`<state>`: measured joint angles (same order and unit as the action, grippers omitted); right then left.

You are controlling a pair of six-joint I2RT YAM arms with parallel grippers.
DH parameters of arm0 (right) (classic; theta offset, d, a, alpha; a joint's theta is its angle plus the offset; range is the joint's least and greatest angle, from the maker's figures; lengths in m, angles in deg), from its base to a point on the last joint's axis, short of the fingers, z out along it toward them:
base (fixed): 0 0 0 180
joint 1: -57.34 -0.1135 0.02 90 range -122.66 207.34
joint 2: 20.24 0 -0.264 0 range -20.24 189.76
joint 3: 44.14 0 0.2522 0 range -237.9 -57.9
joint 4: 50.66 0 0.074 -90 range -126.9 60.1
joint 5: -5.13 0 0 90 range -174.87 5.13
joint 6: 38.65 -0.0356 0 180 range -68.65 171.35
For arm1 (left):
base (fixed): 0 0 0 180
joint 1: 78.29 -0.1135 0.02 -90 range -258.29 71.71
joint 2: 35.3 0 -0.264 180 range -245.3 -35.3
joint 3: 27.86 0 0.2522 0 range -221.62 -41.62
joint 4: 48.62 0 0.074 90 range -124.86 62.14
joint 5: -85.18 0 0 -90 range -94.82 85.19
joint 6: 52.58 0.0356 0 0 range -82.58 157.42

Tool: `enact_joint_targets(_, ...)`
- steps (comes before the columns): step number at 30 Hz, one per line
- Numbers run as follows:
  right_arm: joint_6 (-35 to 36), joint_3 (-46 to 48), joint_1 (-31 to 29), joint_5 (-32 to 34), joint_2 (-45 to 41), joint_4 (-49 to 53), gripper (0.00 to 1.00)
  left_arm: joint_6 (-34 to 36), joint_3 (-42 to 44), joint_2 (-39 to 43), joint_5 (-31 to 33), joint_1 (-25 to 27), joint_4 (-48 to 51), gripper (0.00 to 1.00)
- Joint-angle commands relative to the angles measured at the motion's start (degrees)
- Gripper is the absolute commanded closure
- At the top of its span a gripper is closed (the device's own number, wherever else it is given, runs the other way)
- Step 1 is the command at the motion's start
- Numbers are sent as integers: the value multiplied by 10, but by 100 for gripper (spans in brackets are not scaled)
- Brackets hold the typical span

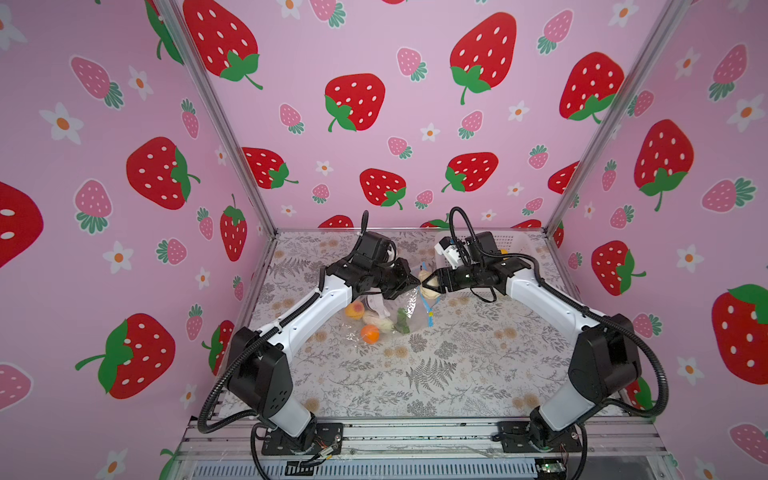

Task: Place the food in the zip-top bag and seal the zipper
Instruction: 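Lower the pale pear into the bag mouth and open the right gripper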

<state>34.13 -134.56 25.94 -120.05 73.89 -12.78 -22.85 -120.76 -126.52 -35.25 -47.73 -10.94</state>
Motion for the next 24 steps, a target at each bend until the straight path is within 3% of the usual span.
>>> enact_joint_targets(1, 13, -18, -5, -7, 6, 9, 33, -3, -28, 11, 2, 3, -2, 100)
enact_joint_targets(24, 13, -19, -6, -4, 6, 8, 27, -3, -26, 10, 1, 4, -3, 100)
